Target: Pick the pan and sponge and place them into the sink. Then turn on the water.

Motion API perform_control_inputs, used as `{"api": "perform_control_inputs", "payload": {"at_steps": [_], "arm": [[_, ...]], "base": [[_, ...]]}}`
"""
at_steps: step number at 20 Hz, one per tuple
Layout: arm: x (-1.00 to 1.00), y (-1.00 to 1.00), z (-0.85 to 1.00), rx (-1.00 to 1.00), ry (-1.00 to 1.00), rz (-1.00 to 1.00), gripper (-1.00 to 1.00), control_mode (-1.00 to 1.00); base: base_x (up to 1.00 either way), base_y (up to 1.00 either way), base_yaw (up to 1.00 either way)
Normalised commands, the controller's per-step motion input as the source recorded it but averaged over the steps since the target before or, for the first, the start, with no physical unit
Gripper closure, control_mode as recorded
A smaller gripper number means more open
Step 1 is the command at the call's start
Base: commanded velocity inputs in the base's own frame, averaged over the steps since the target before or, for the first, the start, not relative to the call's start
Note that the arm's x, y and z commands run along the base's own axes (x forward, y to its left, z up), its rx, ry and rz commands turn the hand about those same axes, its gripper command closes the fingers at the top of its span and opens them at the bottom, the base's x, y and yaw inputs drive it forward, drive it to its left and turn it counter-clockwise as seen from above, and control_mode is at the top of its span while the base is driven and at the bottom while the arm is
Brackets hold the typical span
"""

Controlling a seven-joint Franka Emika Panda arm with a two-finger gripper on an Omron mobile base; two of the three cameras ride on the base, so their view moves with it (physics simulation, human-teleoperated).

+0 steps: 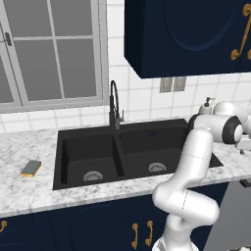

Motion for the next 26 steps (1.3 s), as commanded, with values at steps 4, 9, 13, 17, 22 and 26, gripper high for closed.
{"api": "perform_control_inputs", "payload": {"at_steps": [4, 9, 13, 17, 22, 26], "arm": [[0.00, 0.00, -0.11, 0.00, 0.00, 0.00, -1.00, -1.00], [0.02, 0.00, -0.03, 0.00, 0.00, 0.00, 1.00, -1.00], [0.15, -0.01, 0.00, 0.02, 0.00, 0.09, 1.00, -1.00], [0.01, 0.00, 0.00, 0.00, -0.02, 0.22, 1.00, -1.00], [-0.09, 0.00, 0.15, 0.00, -0.15, 0.28, 1.00, -1.00], [-0.27, 0.14, 0.39, 0.01, -0.16, 0.30, 1.00, -1.00]], "base": [[0.00, 0.00, 0.00], [0.00, 0.00, 0.00], [0.00, 0.00, 0.00], [0.00, 0.00, 0.00], [0.00, 0.00, 0.00], [0.00, 0.00, 0.00]]}}
